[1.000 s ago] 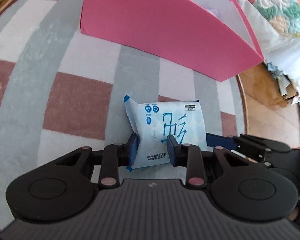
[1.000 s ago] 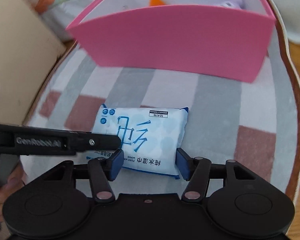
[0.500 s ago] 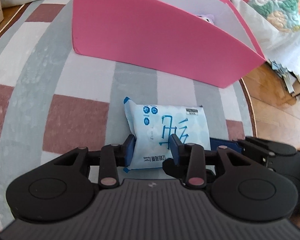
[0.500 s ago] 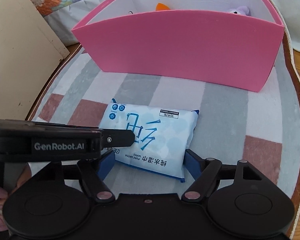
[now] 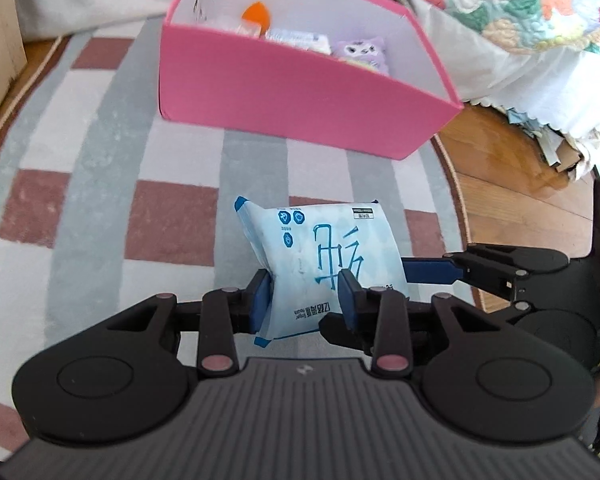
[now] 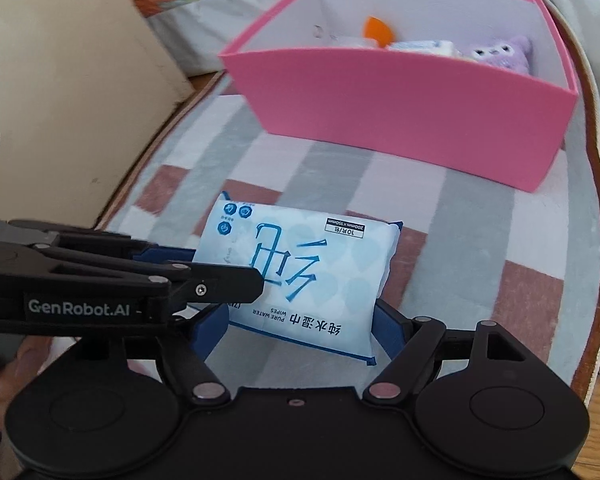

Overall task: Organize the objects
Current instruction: 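Close the left gripper on the wet-wipes pack and lift it, then carry the wet-wipes pack over the pink box and lower it inside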

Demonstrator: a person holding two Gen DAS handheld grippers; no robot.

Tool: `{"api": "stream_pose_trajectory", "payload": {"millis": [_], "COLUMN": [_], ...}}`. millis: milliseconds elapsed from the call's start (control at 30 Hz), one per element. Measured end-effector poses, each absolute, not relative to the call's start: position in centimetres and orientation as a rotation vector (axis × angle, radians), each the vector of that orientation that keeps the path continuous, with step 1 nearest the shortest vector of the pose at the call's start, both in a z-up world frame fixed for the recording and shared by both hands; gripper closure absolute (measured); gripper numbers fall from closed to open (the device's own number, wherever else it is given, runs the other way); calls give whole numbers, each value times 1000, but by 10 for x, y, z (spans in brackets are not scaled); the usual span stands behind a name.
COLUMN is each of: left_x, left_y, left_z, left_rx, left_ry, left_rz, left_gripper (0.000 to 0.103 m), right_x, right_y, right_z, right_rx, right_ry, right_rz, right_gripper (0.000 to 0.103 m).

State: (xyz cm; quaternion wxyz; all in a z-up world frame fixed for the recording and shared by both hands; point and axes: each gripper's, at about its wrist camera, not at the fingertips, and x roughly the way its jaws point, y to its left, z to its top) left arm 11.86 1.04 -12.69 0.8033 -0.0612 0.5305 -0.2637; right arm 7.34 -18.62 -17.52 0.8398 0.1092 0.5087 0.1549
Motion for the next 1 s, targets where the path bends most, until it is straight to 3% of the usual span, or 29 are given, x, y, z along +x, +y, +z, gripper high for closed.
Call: {"api": "stream_pose_trajectory", "payload": {"millis": [267, 533, 1000], "left_x": [107, 114, 185], "left_y": [34, 31, 15], "left_z": [-72, -13, 56], "left_rx": [-238, -155, -97], "left_ry": [1060, 933, 775], "left_rz": [-576, -558, -558], "left_gripper": [69, 69, 68], "right_x": [57, 58, 116], "right_y": [-186, -179, -182], "right_z": [-115, -60, -2], "right_rx": [204, 112, -11], "right_ry": [962, 845, 684], "right_rz": [368, 392, 383], "right_gripper": [21, 20, 20]}}
